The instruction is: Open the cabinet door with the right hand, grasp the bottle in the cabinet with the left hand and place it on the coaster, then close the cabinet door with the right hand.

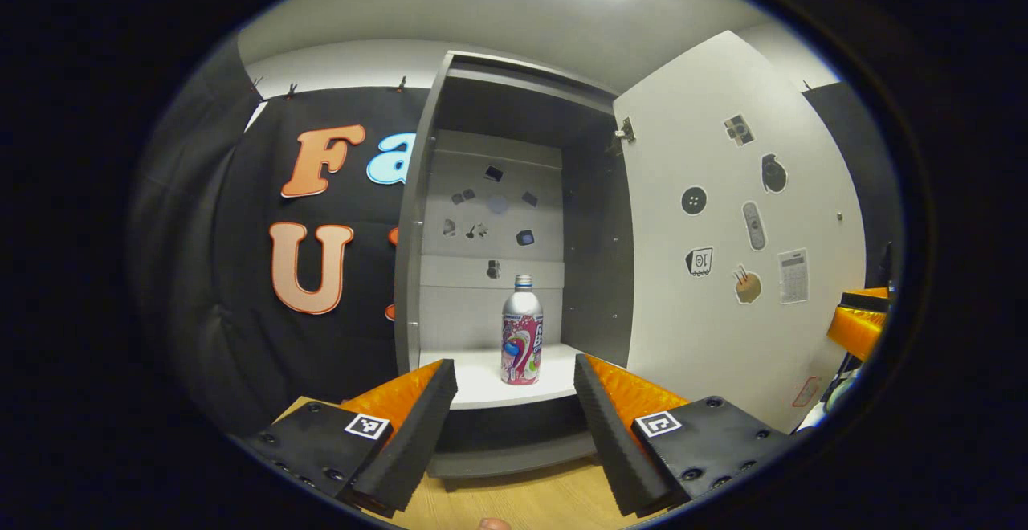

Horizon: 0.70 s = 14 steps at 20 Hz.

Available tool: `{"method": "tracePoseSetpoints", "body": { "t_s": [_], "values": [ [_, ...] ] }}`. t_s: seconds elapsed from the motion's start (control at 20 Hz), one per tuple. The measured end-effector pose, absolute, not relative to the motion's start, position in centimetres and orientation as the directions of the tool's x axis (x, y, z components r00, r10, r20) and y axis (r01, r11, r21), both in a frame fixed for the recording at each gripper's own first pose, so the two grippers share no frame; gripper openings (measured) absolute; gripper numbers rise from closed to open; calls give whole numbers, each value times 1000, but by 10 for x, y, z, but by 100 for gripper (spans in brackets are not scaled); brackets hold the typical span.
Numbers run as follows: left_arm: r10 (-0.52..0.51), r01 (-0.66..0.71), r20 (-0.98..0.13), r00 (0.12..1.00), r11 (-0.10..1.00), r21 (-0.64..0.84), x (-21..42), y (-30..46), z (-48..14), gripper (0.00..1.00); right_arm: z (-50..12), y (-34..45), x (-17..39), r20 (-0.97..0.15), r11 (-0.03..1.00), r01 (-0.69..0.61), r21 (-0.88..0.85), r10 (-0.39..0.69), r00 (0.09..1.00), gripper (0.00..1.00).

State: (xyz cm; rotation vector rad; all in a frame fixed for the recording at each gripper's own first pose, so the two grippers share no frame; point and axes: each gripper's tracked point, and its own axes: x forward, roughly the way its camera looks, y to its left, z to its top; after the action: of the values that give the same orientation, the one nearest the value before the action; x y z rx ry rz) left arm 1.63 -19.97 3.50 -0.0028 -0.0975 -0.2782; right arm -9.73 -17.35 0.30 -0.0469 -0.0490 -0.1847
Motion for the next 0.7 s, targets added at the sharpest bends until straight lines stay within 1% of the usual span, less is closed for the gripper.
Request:
{"method": "tracePoseSetpoints", "body": {
  "t_s": [0.1,0.2,0.25,0.3,0.4,0.45,0.5,0.6,0.7],
  "values": [
    [-315,314,113,942,949,22,40,-207,37,95,-4,-158,-73,35,976,209,-59,-207,978,50],
    [-361,361,122,925,932,19,65,-212,34,95,-9,-144,-53,20,972,228,-56,-227,974,56],
    [-382,383,125,916,924,16,80,-215,33,96,-11,-139,-43,25,969,243,-52,-242,970,63],
    [-401,402,114,909,916,19,94,-219,29,96,-14,-134,-35,25,964,260,-48,-259,965,64],
    [-440,441,105,892,897,20,119,-226,23,96,-23,-125,-19,5,956,289,-40,-289,957,77],
    [-457,458,104,883,889,15,129,-229,22,95,-30,-121,-13,-17,955,295,-40,-296,955,80],
    [-468,469,99,878,883,11,137,-232,19,96,-34,-118,-8,-32,954,296,-40,-297,954,86],
    [-484,486,99,869,874,10,151,-239,17,96,-35,-111,2,-38,957,288,-46,-290,956,91],
    [-493,495,111,863,869,13,163,-246,16,97,-34,-112,11,-37,956,286,-61,-289,957,93]
  ]
}}
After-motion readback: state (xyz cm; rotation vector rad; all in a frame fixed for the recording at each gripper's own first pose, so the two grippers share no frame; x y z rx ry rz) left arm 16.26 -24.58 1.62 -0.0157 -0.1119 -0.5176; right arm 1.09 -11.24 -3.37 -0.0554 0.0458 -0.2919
